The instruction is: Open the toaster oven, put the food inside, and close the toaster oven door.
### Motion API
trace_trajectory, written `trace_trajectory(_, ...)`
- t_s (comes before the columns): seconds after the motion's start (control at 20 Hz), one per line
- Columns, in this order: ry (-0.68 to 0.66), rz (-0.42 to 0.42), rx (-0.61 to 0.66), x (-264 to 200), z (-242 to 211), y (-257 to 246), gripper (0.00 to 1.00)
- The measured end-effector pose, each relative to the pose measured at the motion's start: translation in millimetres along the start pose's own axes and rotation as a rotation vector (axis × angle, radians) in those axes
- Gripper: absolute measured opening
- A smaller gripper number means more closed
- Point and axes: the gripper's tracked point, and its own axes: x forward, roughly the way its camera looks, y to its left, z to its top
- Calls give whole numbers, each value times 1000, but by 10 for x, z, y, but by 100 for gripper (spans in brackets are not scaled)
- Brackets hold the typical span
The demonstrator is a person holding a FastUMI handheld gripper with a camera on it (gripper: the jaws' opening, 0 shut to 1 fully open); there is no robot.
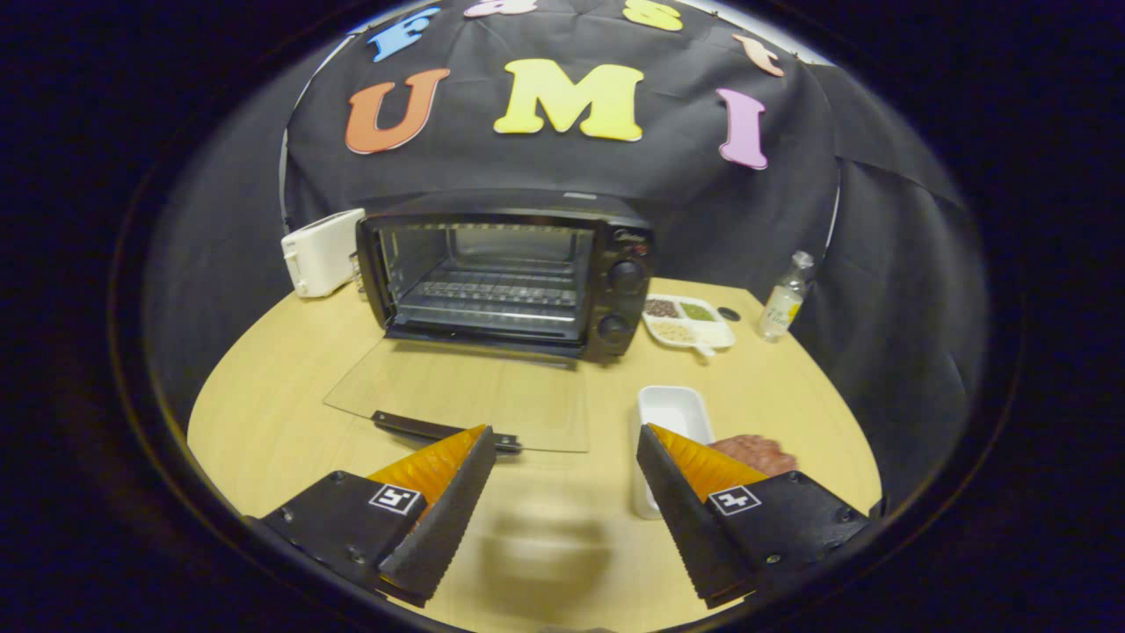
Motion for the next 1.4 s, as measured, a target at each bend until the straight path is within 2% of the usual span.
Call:
trace_trajectory(0.25,-31,-104,22,-202,139,-1066,100)
trace_trajectory(0.4,-5,-93,68,-128,68,-1505,100)
trace_trajectory(0.55,60,17,91,61,-119,-1667,100)
trace_trajectory(0.75,186,246,140,371,-383,-1521,100)
trace_trajectory(0.85,257,341,171,474,-495,-1433,95)
trace_trajectory(1.05,354,519,285,507,-557,-1216,77)
trace_trajectory(1.3,482,622,472,450,-621,-1168,29)
trace_trajectory(1.4,506,647,514,421,-585,-1116,21)
